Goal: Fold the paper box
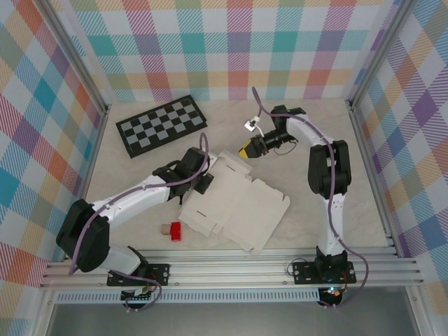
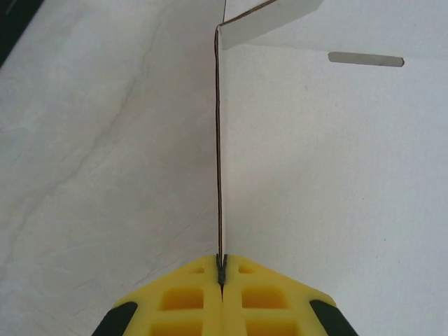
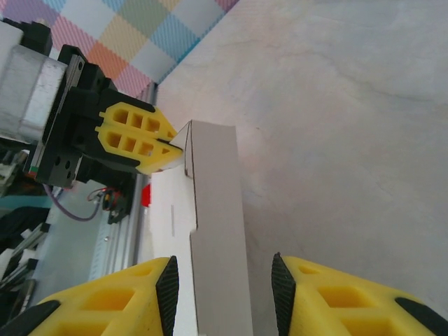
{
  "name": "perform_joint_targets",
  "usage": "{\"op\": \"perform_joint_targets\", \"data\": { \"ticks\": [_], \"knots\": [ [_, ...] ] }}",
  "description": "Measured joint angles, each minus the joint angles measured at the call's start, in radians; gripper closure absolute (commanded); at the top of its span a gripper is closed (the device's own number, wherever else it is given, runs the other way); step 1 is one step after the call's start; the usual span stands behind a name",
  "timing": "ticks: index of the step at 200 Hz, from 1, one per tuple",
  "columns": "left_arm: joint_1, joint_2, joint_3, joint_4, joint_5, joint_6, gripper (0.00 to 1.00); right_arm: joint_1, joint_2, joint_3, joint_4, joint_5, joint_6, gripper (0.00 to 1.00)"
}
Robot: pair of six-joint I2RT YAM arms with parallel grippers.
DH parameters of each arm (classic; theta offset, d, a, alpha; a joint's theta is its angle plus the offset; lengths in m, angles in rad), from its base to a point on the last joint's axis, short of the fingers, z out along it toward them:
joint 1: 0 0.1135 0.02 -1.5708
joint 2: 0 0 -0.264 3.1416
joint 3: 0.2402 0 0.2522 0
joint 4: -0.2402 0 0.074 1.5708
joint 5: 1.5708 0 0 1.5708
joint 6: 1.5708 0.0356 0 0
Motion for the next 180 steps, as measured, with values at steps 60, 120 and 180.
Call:
{"op": "perform_joint_targets", "data": {
  "ticks": [60, 120, 180],
  "knots": [
    [-0.016, -0.063, -0.018, 0.061, 0.014, 0.015, 1.00, 0.018, 0.061, 0.066, -0.184, -0.142, -0.128, 0.55],
    [-0.020, -0.063, -0.019, 0.067, 0.010, 0.029, 1.00, -0.029, 0.061, 0.098, -0.360, -0.214, -0.246, 0.48],
    [-0.040, -0.084, -0.019, 0.068, 0.010, 0.042, 1.00, -0.071, 0.061, 0.061, -0.382, -0.214, -0.261, 0.49]
  ]
}}
